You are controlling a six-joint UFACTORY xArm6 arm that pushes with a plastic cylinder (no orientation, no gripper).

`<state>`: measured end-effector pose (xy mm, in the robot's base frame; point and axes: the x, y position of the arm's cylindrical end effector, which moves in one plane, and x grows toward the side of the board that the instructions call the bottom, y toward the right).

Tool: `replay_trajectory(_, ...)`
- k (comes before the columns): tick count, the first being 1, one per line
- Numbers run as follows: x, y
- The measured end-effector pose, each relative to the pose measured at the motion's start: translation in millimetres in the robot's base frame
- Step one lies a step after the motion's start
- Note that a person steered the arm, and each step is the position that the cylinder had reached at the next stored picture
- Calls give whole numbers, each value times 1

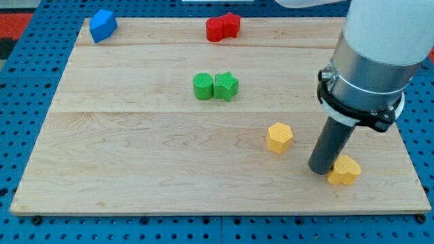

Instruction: Move the yellow hexagon to the yellow heart

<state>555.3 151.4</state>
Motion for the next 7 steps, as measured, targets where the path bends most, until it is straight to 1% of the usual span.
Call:
replay_trajectory(1, 1, 22)
replay_trajectory(2, 1, 27)
replay_trajectory(3, -22, 18)
replay_trajectory(4, -71, -13)
replay_trajectory(5, -89, -61)
replay_trajectory(6, -87, -104)
replay_trajectory(7, -71, -77)
